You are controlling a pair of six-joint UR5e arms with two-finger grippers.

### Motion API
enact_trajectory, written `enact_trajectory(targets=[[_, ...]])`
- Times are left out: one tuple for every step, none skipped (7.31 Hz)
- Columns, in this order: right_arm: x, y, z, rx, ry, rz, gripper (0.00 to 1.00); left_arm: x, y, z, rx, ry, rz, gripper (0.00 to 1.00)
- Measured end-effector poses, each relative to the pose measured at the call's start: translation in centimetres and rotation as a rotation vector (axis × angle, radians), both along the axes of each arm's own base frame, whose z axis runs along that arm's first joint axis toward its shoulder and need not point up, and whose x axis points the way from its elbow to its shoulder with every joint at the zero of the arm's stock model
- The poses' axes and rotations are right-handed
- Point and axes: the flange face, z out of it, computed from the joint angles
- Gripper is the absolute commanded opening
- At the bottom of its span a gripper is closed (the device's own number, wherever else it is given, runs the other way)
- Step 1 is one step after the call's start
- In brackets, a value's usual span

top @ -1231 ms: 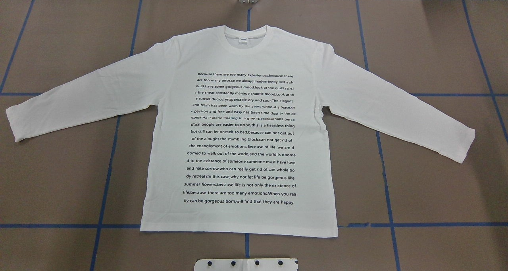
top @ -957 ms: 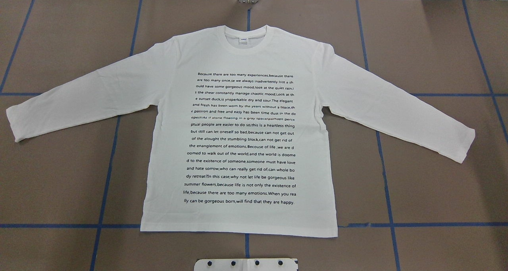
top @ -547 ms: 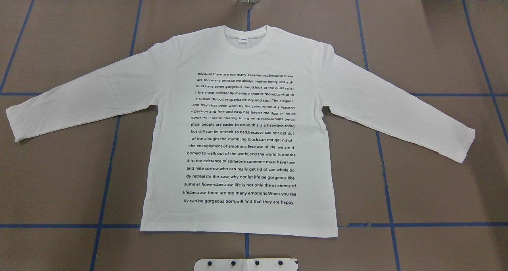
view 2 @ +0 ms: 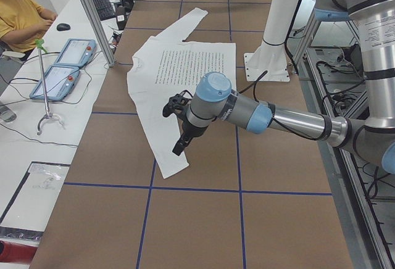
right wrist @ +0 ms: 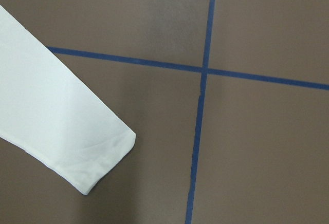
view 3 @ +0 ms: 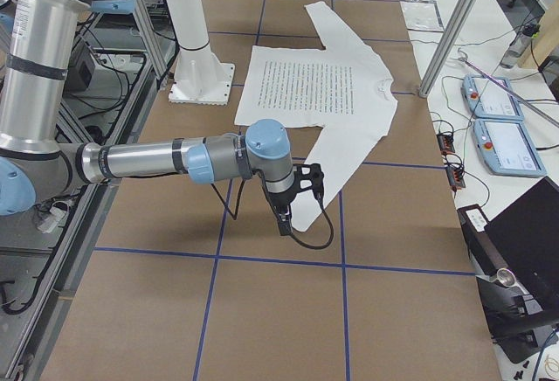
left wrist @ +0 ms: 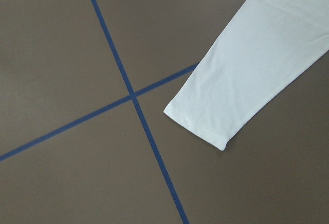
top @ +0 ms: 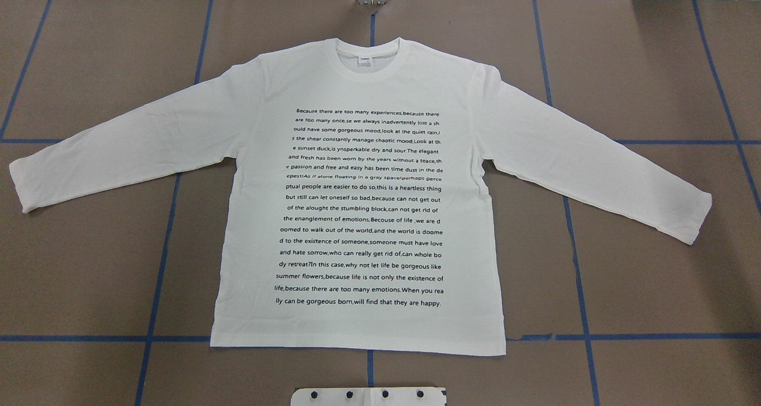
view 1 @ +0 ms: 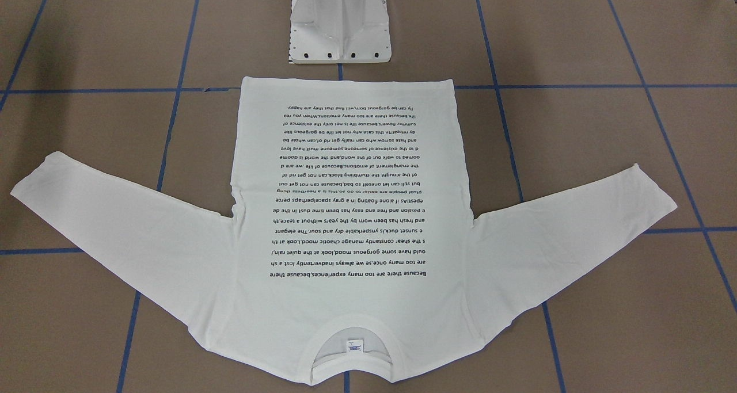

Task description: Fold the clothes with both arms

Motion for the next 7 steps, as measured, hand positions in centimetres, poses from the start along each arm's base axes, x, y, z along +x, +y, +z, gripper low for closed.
enact_trajectory(targets=[[0.1, -0.4, -1.1, 0.05, -0.002, 0.003, 1.0, -0.1, -0.8, -0.9, 0.083, -0.002, -0.002, 1.0], [0.2, -0.4, -1.4, 0.087, -0.006, 0.007, 1.0, -0.1, -1.2, -0.8, 0.132, -0.001, -0.002, 1.0], [0.3, -0.5, -1.2, 0.113, -0.007, 0.01, 1.0, -0.2, -1.6, -0.4, 0.147, 0.0, -0.001, 1.0], [0.3, -0.8, -0.5, 0.114, -0.011, 0.029, 1.0, -0.2, -1.7, -0.1, 0.153, -0.001, 0.0, 1.0], [-0.1, -1.2, 0.4, 0.092, -0.03, 0.074, 1.0, -0.2, -1.8, 0.1, 0.151, -0.002, 0.001, 1.0], [-0.9, -1.5, 1.6, 0.076, -0.055, 0.117, 1.0, -0.2, -1.9, 1.0, 0.134, -0.001, 0.002, 1.0], [-2.1, -1.7, 3.2, 0.067, -0.072, 0.146, 1.0, -0.1, -1.9, 1.9, 0.117, -0.001, 0.004, 1.0]])
